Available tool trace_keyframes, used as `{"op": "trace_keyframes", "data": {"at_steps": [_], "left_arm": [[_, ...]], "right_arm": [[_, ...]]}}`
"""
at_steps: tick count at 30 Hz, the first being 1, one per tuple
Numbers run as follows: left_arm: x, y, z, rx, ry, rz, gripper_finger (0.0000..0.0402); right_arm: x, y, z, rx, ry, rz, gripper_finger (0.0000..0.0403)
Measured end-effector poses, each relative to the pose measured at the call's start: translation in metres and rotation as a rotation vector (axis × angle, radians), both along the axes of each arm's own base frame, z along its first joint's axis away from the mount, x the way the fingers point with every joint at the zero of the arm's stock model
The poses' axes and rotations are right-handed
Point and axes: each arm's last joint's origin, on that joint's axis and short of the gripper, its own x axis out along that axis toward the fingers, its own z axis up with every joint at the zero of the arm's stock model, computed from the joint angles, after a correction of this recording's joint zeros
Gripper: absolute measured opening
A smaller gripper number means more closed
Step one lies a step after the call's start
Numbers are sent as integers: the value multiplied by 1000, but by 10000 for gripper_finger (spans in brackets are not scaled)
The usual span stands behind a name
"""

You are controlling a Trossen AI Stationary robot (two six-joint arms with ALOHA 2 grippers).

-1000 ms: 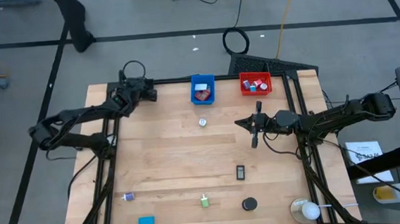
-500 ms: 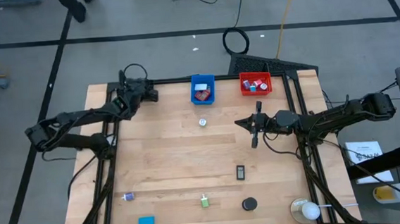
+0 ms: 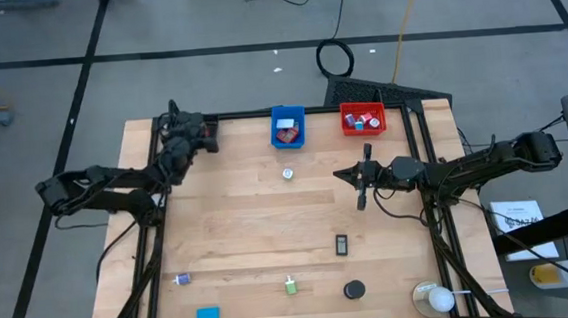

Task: Pick & Place Office items
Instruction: Put the pink hourglass into the black basket

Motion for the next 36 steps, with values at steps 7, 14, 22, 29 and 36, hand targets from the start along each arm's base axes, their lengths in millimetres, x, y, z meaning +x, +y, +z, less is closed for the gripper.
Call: {"op": "trace_keyframes", "data": {"at_steps": [7, 14, 22, 29, 36], "left_arm": [[2, 9, 4, -41, 27, -4, 170], [5, 20, 9, -127, 75, -11, 170], [6, 21, 8, -144, 91, -9, 192], [10, 25, -2, -162, 107, -10, 172], [10, 25, -3, -157, 129, -20, 245]], "right_arm": [[0, 0, 0, 0, 0, 0, 4], [0, 0, 0, 0, 0, 0, 4], [0, 0, 0, 0, 0, 0, 4], [0, 0, 0, 0, 0, 0, 4], [0, 0, 0, 0, 0, 0, 4]]}}
